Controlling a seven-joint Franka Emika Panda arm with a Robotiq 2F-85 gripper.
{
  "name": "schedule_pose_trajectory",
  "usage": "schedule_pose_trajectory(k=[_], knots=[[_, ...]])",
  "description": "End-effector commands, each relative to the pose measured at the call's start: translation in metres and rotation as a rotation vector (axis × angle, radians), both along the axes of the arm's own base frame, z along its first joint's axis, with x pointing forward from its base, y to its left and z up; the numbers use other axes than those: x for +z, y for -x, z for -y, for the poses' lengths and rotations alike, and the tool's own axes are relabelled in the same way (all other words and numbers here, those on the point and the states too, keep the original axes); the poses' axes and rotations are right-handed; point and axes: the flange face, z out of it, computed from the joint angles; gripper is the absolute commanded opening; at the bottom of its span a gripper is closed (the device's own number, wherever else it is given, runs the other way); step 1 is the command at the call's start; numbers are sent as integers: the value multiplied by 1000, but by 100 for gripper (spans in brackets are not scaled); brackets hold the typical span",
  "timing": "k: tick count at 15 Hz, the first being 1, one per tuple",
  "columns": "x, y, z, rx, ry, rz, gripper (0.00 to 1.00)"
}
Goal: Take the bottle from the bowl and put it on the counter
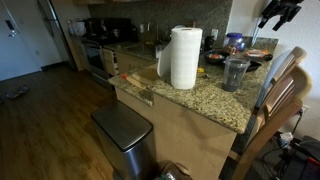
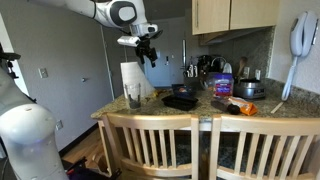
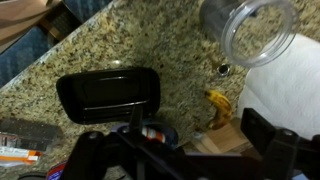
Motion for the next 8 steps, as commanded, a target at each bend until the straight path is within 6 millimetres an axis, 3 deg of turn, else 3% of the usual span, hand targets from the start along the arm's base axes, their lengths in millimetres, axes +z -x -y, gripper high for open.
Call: schedule_pose_trajectory(k=[1, 4, 7, 8], knots=[[0, -7, 4, -15, 0, 0, 100], [-4, -17, 2, -36, 6, -11, 100], [-6, -87, -9, -150, -27, -60, 100], [-5, -99, -9, -219, -33, -62, 100]])
